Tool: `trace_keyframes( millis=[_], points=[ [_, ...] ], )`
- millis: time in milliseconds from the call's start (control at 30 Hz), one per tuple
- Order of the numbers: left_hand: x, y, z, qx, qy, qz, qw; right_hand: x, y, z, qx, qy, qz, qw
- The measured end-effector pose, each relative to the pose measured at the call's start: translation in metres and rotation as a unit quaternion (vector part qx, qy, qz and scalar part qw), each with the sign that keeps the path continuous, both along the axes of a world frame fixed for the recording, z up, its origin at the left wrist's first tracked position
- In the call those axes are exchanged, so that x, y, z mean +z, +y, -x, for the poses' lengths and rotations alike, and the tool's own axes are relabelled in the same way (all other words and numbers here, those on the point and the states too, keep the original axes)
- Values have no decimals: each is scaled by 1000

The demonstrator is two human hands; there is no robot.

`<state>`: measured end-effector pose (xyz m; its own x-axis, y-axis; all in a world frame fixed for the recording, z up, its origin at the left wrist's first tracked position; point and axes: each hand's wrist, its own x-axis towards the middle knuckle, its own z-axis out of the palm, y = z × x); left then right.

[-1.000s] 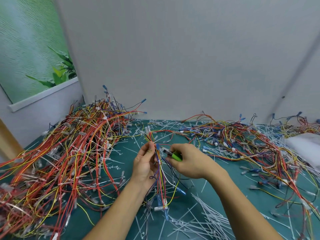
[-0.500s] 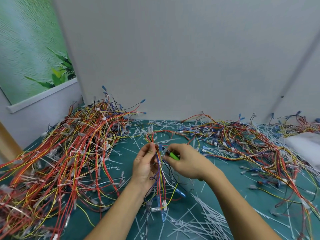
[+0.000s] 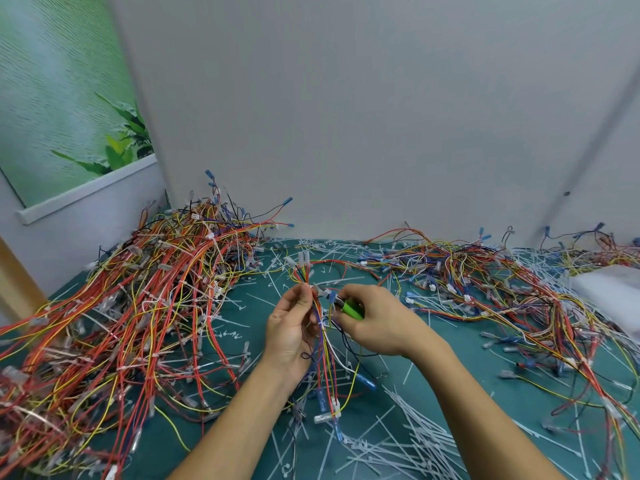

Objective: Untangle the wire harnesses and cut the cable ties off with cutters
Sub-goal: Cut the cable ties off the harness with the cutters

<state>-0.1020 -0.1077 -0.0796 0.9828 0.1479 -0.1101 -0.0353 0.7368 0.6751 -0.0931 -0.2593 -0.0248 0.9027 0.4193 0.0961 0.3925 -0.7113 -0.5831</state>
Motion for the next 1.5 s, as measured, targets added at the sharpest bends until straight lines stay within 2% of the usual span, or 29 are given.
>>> trace_keyframes(
  millis=[200, 500, 633, 767, 1067, 1500],
  points=[
    [-3, 0, -2, 6, 0, 5, 1000, -3, 7, 1, 5, 2, -18, 1000],
    [-8, -2, -7, 76, -9, -81, 994, -11, 12, 0, -7, 141, -138, 980],
    [-8, -7, -6, 83, -19, -92, 992, -12, 15, 0, 12, 132, -114, 985],
    [-11, -6, -5, 89, 5, -112, 990, -13, 17, 2, 14, 117, -82, 990],
    [-13, -3, -9, 73, 27, -94, 993, -16, 24, 7, -11, 169, -167, 971],
    [-17, -4, -9, 130, -20, -234, 963, -9, 17, 5, -21, 192, -149, 970]
  ],
)
